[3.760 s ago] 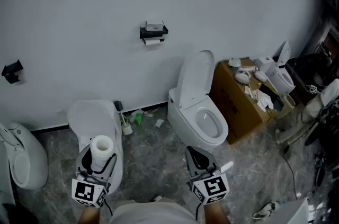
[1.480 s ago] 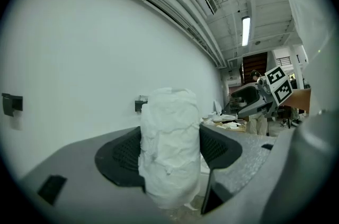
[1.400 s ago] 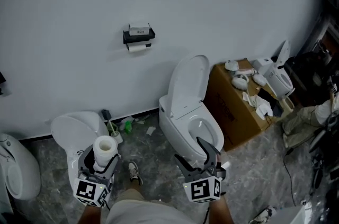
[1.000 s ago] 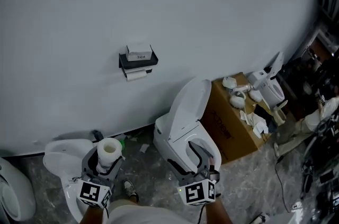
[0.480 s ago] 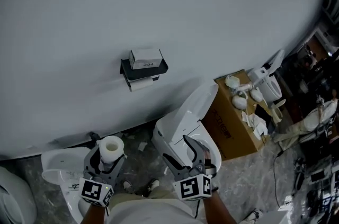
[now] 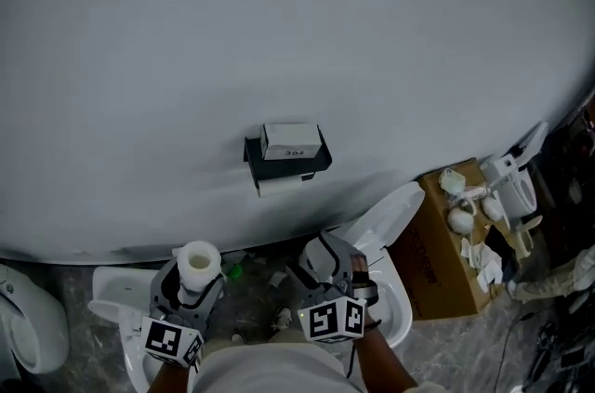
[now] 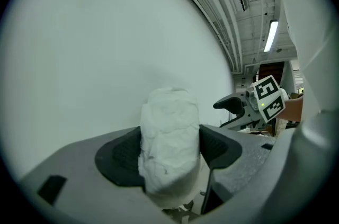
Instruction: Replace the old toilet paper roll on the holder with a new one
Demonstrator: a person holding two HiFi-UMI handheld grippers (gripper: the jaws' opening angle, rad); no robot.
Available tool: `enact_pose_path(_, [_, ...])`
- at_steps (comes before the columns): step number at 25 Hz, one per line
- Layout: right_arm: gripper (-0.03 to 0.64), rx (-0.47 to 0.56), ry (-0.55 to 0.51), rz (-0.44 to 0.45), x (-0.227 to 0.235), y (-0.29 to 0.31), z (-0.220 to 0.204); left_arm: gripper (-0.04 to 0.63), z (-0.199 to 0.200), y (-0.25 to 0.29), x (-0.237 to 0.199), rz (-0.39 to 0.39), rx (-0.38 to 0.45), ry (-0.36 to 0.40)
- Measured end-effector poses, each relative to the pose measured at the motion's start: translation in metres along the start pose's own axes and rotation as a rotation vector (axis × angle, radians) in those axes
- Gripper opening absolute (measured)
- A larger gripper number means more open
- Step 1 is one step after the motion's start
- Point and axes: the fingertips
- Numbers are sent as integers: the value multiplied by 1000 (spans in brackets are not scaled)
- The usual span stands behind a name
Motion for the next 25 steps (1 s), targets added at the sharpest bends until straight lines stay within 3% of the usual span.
enact_pose_path(7, [356, 31, -116, 18, 40, 57, 1, 311, 23, 35, 0, 85, 24, 37])
enact_pose_path(15, [356, 35, -264, 58, 50, 115, 0, 311, 19, 31, -13, 194, 1, 26])
enact_pose_path(25, [356, -21, -341, 56, 46, 151, -4, 311, 17, 19, -20, 239, 6, 25])
Point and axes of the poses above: the fingertips, and each gripper's own axes: y forward along the fingers, x to its right, z out of its top, and after that the axes turned 7 degrees about z, right-handed
